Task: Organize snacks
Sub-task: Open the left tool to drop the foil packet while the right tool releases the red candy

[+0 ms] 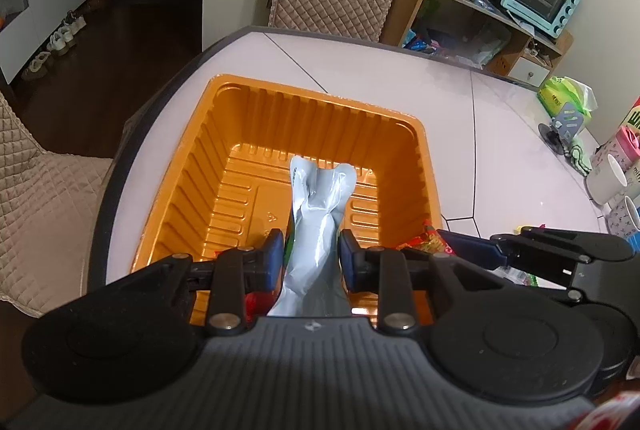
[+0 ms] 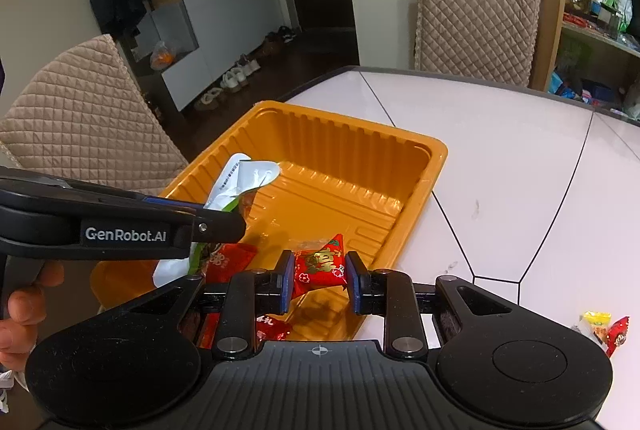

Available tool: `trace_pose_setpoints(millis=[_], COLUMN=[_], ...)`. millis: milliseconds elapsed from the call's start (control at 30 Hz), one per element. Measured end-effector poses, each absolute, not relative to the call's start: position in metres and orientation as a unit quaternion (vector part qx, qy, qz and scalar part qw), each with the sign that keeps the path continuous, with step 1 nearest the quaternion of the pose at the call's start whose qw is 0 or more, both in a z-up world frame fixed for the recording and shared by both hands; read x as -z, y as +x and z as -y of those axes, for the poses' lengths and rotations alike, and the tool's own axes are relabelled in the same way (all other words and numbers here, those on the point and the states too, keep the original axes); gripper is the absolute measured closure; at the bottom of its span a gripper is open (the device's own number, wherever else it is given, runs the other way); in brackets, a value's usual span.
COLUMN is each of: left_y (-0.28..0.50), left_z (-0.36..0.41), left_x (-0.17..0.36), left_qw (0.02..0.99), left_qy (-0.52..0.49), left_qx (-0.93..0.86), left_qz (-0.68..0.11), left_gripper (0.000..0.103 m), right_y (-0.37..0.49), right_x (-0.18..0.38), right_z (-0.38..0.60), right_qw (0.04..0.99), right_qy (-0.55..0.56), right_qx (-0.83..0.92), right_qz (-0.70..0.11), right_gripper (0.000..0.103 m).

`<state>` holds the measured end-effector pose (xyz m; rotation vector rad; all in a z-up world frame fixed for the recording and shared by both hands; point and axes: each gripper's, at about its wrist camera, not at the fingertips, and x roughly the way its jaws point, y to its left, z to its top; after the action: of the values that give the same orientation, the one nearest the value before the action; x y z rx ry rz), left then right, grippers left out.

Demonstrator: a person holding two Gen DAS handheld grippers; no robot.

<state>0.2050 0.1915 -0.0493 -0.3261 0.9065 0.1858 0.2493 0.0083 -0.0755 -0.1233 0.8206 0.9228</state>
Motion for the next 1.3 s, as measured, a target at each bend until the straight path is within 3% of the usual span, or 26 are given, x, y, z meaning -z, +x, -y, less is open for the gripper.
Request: trace_pose_setpoints(millis=[467, 833, 867, 1000, 1300], left_y=[0.208, 0.199, 0.199, 0.195, 0.176], left_z=[-0.208, -0.209, -0.209, -0.209, -0.206], left_x=[0.052, 0.046, 0.046, 0.047, 0.04], left_qw=[0.88, 0.883, 0.883, 0.882, 0.881], left_qy=[-0.155, -0.123, -0.122, -0.123, -0.12], left_qx=[-0.095, -0.095, -0.095, -0.092, -0.092], left_qz=[-0.439, -0.443, -0.443, -0.445, -0.449], left_gripper=[0.076, 0.069, 0.068, 0.066, 0.049], right_y=[0.251, 0.253, 0.254, 0.254, 0.24], right_x=[0.078, 0.077, 0.076, 0.071, 0.063], right_z=[-0.015, -0.024, -0.025, -0.022, 0.004], right_qw=[0.811, 0.823, 0.825, 0.832, 0.829], right_qy=[-0.063, -0.063, -0.06, -0.047, -0.019], right_qx=[-0.433, -0.423, -0.42, -0.416, -0.415], right_qz=[-0.389, -0.375, -0.372, -0.363, -0.374], right_gripper=[0.076, 0.075, 0.074, 0.053, 0.047])
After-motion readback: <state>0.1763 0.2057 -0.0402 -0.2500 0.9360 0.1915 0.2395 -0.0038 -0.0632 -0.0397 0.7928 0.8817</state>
